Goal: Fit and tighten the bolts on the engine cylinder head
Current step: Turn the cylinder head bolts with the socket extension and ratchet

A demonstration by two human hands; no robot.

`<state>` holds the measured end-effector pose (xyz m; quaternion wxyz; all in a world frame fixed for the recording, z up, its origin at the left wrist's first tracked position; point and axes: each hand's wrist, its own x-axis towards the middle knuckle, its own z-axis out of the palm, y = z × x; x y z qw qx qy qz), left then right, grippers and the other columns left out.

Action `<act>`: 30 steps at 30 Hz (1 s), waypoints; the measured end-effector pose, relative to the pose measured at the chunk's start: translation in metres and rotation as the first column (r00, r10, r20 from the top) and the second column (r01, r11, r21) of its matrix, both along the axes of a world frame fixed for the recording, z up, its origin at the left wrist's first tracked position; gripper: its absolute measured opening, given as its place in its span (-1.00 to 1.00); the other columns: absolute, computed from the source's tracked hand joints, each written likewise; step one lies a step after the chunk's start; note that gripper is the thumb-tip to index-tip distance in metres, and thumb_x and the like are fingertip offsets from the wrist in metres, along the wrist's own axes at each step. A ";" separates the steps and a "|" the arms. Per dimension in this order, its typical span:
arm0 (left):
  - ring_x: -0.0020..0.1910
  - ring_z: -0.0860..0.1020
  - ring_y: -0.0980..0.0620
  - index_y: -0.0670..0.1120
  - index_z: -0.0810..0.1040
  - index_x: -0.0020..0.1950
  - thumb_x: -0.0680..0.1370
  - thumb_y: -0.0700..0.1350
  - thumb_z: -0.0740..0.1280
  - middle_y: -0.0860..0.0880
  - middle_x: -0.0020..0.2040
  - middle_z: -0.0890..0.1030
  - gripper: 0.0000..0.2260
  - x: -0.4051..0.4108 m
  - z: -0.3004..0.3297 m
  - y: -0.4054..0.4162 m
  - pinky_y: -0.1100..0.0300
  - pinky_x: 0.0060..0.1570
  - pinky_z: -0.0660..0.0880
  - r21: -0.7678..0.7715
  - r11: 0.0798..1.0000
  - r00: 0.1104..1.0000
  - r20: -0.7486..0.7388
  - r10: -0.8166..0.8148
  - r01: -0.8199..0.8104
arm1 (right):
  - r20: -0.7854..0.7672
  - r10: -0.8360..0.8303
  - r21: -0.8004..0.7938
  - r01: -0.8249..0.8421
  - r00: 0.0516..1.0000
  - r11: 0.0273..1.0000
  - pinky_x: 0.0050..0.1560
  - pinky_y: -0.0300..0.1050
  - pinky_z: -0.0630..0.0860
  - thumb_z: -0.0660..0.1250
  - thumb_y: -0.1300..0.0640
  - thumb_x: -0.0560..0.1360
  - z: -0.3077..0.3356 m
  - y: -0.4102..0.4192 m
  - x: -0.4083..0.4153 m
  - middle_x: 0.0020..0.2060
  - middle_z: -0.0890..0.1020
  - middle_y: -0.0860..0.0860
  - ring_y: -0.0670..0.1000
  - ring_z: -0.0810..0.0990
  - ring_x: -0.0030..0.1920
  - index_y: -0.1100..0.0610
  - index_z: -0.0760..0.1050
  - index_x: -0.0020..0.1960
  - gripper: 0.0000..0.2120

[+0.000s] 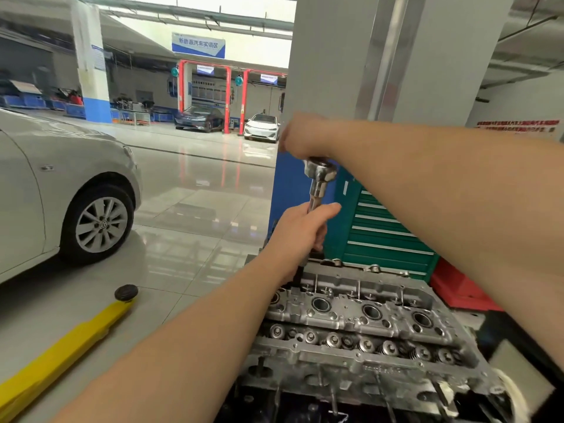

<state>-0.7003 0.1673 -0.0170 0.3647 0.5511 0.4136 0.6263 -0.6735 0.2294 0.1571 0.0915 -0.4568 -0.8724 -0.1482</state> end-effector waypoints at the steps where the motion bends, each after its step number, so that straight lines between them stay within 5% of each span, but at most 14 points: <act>1: -0.46 0.35 0.01 0.08 0.37 -0.47 0.44 0.20 0.38 0.02 -0.48 0.37 -0.63 0.000 0.001 0.001 0.06 -0.29 0.38 -0.001 1.000 1.000 -0.017 0.020 -0.020 | -0.004 -0.052 -0.012 0.052 0.999 0.999 0.23 0.03 0.54 0.25 0.18 0.60 -0.001 0.008 0.011 0.28 0.60 0.18 0.22 0.58 0.29 0.17 0.56 0.36 -0.65; 4: -0.49 0.33 0.01 0.08 0.39 -0.51 0.38 0.19 0.39 0.01 -0.50 0.36 -0.65 -0.001 -0.002 0.007 0.06 -0.31 0.37 0.005 1.000 1.000 0.011 0.019 -0.019 | 0.112 -0.109 0.007 0.109 0.988 0.994 0.34 0.12 0.44 0.18 0.04 0.63 -0.006 0.018 0.041 0.39 0.49 0.22 0.27 0.46 0.39 0.10 0.61 0.29 -0.65; 7: -0.50 0.36 -0.01 0.07 0.42 -0.45 0.40 0.15 0.42 -0.02 -0.47 0.39 -0.68 -0.001 -0.008 0.010 0.07 -0.37 0.41 0.046 0.999 0.999 0.025 0.025 -0.027 | 0.008 -0.110 0.047 0.109 0.994 0.993 0.45 0.16 0.29 -0.03 -0.34 0.54 -0.012 0.015 0.078 0.52 0.33 0.05 0.18 0.26 0.50 -0.08 0.62 0.20 -0.42; 9: -0.51 0.36 -0.01 0.06 0.42 -0.40 0.43 0.10 0.42 -0.03 -0.47 0.39 -0.72 -0.002 -0.012 0.011 0.10 -0.44 0.40 0.073 0.997 0.999 0.037 0.034 -0.036 | 0.004 -0.058 0.063 0.057 0.998 0.996 0.30 0.15 0.42 -0.15 -0.36 0.58 -0.019 0.014 0.105 0.26 0.58 0.09 0.19 0.47 0.31 -0.11 0.59 0.04 -0.40; 11: -0.53 0.32 0.00 0.04 0.40 -0.33 0.48 0.05 0.40 -0.02 -0.47 0.36 -0.75 -0.001 -0.014 0.013 0.13 -0.49 0.34 0.076 0.996 0.997 0.058 0.041 -0.045 | -0.033 -0.028 0.061 0.030 0.999 0.998 0.07 0.15 0.52 -0.16 -0.32 0.66 -0.027 0.009 0.135 -0.12 0.63 0.14 0.20 0.59 -0.04 -0.18 0.51 -0.14 -0.47; 16: -0.56 0.29 0.03 0.06 0.37 -0.27 0.49 0.10 0.34 0.00 -0.47 0.36 -0.77 0.007 -0.012 0.016 0.19 -0.56 0.26 0.003 0.990 0.990 -0.007 0.144 -0.144 | -0.075 -0.115 0.163 0.126 0.991 0.978 -0.27 0.00 0.41 -0.26 -0.49 0.56 -0.041 -0.046 0.185 -0.36 0.56 0.06 0.10 0.54 -0.29 0.10 0.48 -0.26 -0.18; 21: -0.59 0.26 0.00 0.05 0.35 -0.29 0.57 0.06 0.35 -0.03 -0.48 0.33 -0.71 0.011 -0.010 0.013 0.20 -0.58 0.23 -0.028 0.981 0.980 0.041 0.194 -0.193 | 0.118 -0.131 0.348 0.082 0.984 0.934 -0.42 -0.12 0.16 -0.04 -0.34 0.65 -0.043 -0.142 0.169 -0.34 0.39 -0.04 -0.04 0.31 -0.38 -0.01 0.26 -0.20 -0.54; 24: -0.61 0.21 0.01 0.08 0.34 -0.40 0.61 0.05 0.34 0.01 -0.52 0.29 -0.61 0.006 -0.010 0.010 0.23 -0.57 0.20 -0.054 0.987 0.985 0.077 0.154 -0.150 | 0.198 -0.073 0.413 -0.015 0.978 0.911 -0.45 -0.12 0.13 0.18 -0.08 0.67 -0.042 -0.154 0.149 -0.37 0.31 -0.04 -0.03 0.26 -0.43 0.02 0.13 -0.27 -0.59; 28: -0.56 0.09 0.02 0.07 0.25 -0.40 0.64 0.02 0.33 0.02 -0.48 0.16 -0.55 -0.004 -0.010 0.008 0.26 -0.53 0.13 -0.071 0.997 0.991 0.130 -0.009 0.018 | 0.239 -0.080 0.312 0.002 0.968 0.950 -0.28 -0.07 0.27 0.22 0.25 0.57 -0.032 -0.103 0.125 -0.31 0.36 -0.04 0.04 0.36 -0.34 0.03 0.36 -0.08 -0.86; 30: -0.55 0.09 0.02 0.06 0.24 -0.39 0.67 0.00 0.32 0.01 -0.47 0.14 -0.55 -0.007 -0.009 0.007 0.26 -0.53 0.14 -0.079 0.993 0.989 0.125 -0.082 0.092 | 0.204 -0.107 0.279 0.047 0.973 0.959 -0.12 0.01 0.31 0.23 0.30 0.53 -0.030 -0.071 0.115 -0.25 0.43 -0.04 0.09 0.45 -0.18 0.00 0.45 -0.03 -0.80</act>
